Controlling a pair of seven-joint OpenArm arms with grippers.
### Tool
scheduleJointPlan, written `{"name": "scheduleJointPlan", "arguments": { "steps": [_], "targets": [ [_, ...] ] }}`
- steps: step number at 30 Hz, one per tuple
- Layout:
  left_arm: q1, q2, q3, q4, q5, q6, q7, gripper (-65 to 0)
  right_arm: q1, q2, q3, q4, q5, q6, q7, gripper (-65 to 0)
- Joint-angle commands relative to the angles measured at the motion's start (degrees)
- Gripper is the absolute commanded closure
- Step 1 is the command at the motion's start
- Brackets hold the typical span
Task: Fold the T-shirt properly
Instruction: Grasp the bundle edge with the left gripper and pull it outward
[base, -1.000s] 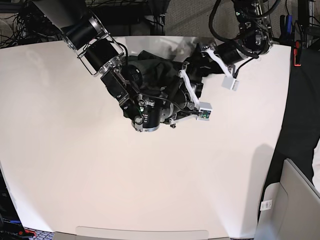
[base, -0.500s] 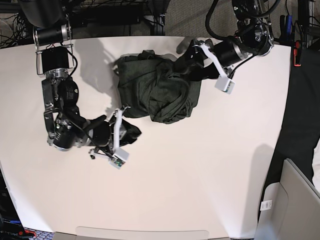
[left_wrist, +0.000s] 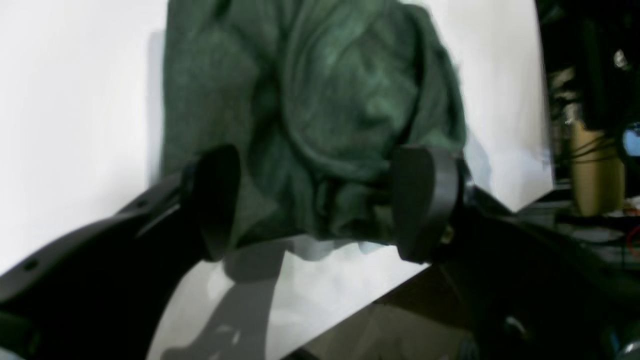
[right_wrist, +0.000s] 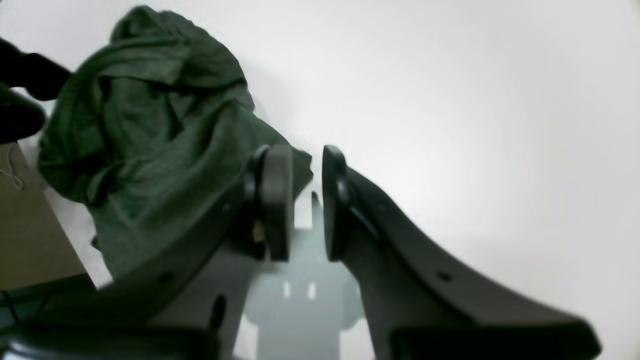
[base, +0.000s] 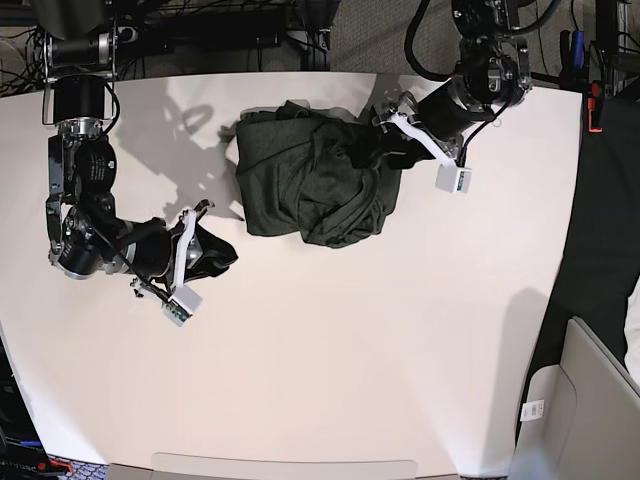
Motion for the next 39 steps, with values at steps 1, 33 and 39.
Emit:
{"name": "scheduleJointPlan", "arguments": {
  "steps": [1,33,39],
  "targets": [
    [-0.11,0.15,0.21,1.45,-1.12,-0.08,-0.94,-45.5,1.33,0.54,0.31,0.96,0.94,0.12,1.04,-11.0],
    [2.53,2.61,6.19,2.85,-0.85,-0.08,-1.47,-45.5,1.77,0.1,0.4,0.61,0.68,0.12,1.13,-11.0],
    [2.09,2.61,6.19,-1.89,-0.85,0.01,-1.56,-44.7,1.68,0.1,0.67,0.61,0.76,0.12,1.13,-11.0]
  ]
}}
